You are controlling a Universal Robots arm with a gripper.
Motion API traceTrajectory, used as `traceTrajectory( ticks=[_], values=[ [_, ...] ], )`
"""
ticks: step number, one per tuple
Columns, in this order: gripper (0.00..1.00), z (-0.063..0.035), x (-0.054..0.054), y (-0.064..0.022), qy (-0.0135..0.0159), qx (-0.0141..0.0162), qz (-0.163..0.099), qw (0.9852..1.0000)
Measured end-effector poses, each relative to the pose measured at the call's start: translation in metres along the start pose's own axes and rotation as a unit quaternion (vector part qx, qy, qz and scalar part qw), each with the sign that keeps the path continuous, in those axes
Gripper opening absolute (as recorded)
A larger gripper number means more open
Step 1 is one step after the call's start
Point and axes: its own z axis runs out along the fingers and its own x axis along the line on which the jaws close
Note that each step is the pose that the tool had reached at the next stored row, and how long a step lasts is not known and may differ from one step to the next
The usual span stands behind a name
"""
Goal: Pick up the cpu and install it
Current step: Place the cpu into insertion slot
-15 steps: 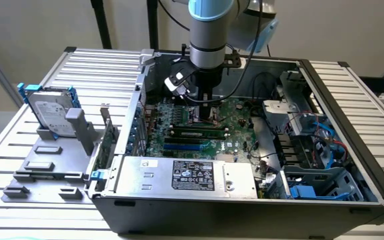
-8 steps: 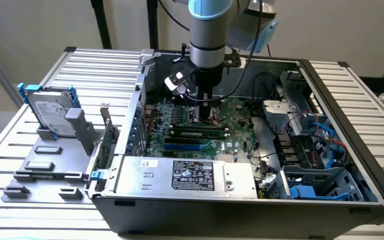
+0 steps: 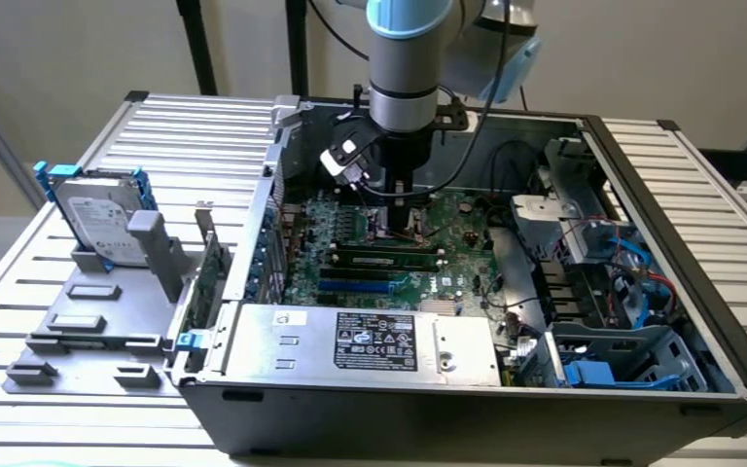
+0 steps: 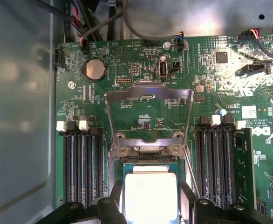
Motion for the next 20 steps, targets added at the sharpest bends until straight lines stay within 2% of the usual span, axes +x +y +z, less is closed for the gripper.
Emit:
traceTrajectory(
  ticks=[4, 12, 20],
  values=[
    [0.55, 0.0024, 0.0008, -0.0002, -0.0009, -0.0004, 0.000, 1.0000],
    [0.55, 0.0059, 0.0007, -0.0004, -0.0069, -0.0007, -0.001, 1.0000],
    [0.55, 0.0073, 0.0023, -0.0007, -0.0101, -0.0010, -0.001, 0.9999]
  ],
)
